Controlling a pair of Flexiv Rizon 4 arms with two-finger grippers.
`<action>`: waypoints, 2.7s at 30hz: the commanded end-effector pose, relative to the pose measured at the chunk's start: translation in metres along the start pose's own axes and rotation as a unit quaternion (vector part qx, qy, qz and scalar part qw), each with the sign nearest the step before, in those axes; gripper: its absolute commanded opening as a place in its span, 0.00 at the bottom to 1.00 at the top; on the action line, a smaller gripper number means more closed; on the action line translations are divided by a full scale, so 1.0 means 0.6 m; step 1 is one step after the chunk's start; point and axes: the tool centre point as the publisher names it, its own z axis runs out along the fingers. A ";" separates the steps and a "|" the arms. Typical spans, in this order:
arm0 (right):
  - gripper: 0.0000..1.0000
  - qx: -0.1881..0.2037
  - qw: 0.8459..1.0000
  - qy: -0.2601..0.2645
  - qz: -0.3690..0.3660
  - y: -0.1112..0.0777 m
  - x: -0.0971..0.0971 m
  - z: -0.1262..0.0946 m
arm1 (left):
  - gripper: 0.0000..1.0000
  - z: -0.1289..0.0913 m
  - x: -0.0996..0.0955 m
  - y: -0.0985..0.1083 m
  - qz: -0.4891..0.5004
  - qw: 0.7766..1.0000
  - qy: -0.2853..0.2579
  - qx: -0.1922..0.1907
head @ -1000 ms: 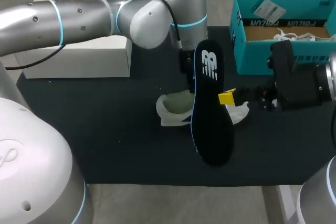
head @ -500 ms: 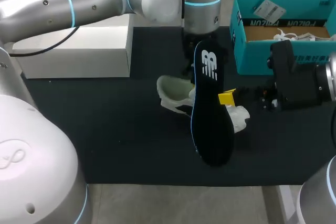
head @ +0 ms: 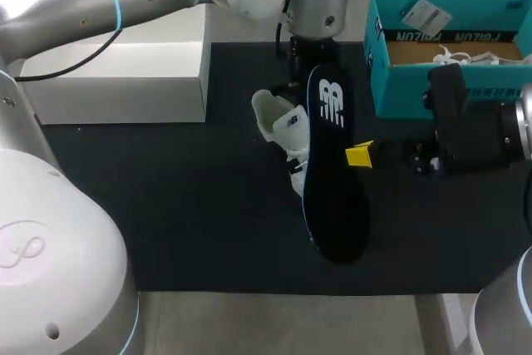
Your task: Take the shoe out of the shoebox, open the shoe tongue, remove and reinsert the insole, then place the shoe into the shoebox
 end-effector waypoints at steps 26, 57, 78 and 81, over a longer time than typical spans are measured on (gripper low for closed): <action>0.00 -0.002 1.000 -0.003 0.001 -0.004 0.005 0.001 | 0.00 0.007 -0.012 0.043 0.183 0.980 0.010 -0.074; 0.00 -0.002 1.000 -0.003 0.001 -0.004 0.005 0.001 | 0.00 0.068 -0.030 0.081 0.279 0.954 0.054 -0.101; 0.00 -0.002 1.000 -0.003 0.001 -0.004 0.005 0.001 | 0.00 0.103 -0.048 0.097 0.315 0.943 0.051 -0.095; 0.00 -0.002 1.000 -0.003 0.001 -0.004 0.005 0.001 | 0.00 0.103 -0.052 0.092 0.328 0.939 0.043 -0.094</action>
